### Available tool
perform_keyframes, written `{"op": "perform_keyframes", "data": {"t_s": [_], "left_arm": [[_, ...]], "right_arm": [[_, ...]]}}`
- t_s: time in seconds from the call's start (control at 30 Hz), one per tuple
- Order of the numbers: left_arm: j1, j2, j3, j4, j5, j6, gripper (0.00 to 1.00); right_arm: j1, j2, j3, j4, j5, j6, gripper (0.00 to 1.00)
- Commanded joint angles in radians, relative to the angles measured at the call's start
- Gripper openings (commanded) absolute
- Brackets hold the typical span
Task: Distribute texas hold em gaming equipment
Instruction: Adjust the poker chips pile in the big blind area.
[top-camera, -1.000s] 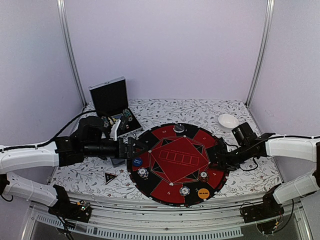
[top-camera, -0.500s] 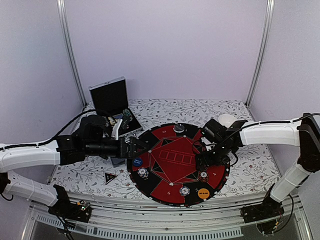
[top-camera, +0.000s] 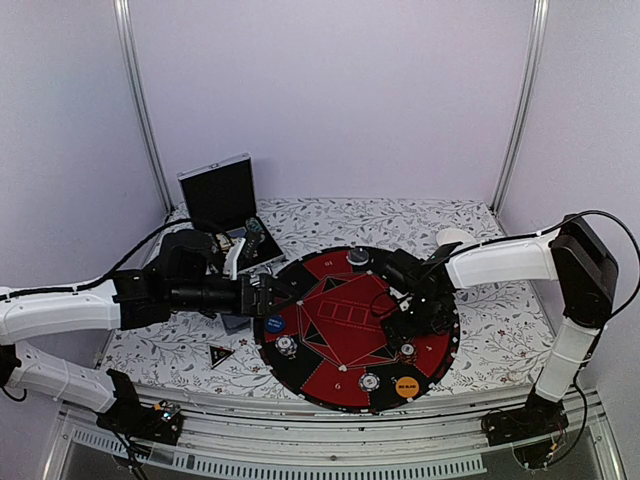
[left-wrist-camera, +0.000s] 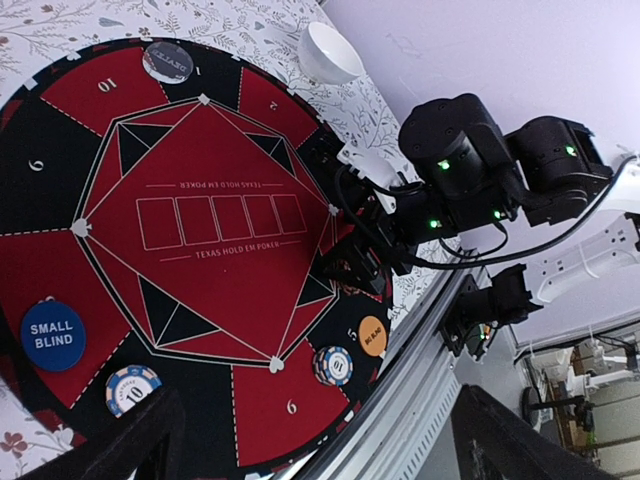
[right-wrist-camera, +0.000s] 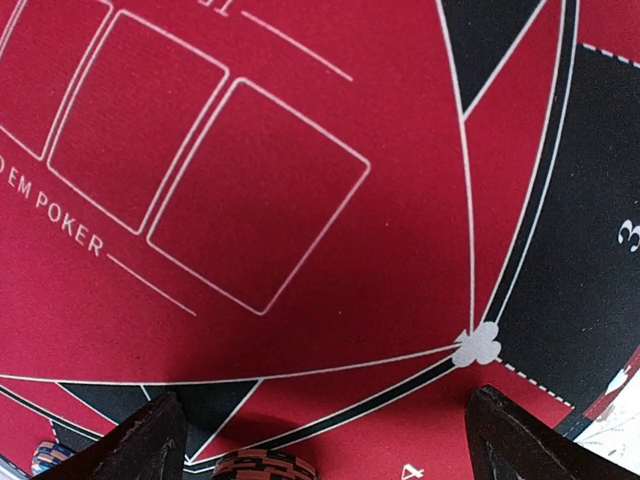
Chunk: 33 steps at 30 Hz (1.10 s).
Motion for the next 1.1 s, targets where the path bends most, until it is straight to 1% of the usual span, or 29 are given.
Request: {"op": "perform_keyframes", "data": {"t_s": [0.0,0.63,0.9,0.97,1.07], "left_arm": [[0.013,0.008,0.020,-0.011,0.001,0.016,0.96],[0.012,-0.010,0.020,-0.021,-0.004,0.020,0.96],[0.013,-0.013,0.020,-0.026,-0.005,0.023,0.96],[0.012,-0.016,0.020,-0.031,-0.009,0.029,0.96],[0.013,-0.023,0.030,-0.055,-0.019,0.051,0.96]], "right_arm": [[0.011,0.008,0.003,-0.046,0.039,0.002,0.99],[0.032,-0.082,-0.056,-0.091,0.044,0.049,0.99],[0.040,-0.092,-0.007,-0.014,-0.049,0.010,0.99],[0.045,-0.105,0.017,-0.006,-0.051,-0.001,0.99],[0.053,-0.158,0.058,0.003,-0.008,-0.019,0.99]]}}
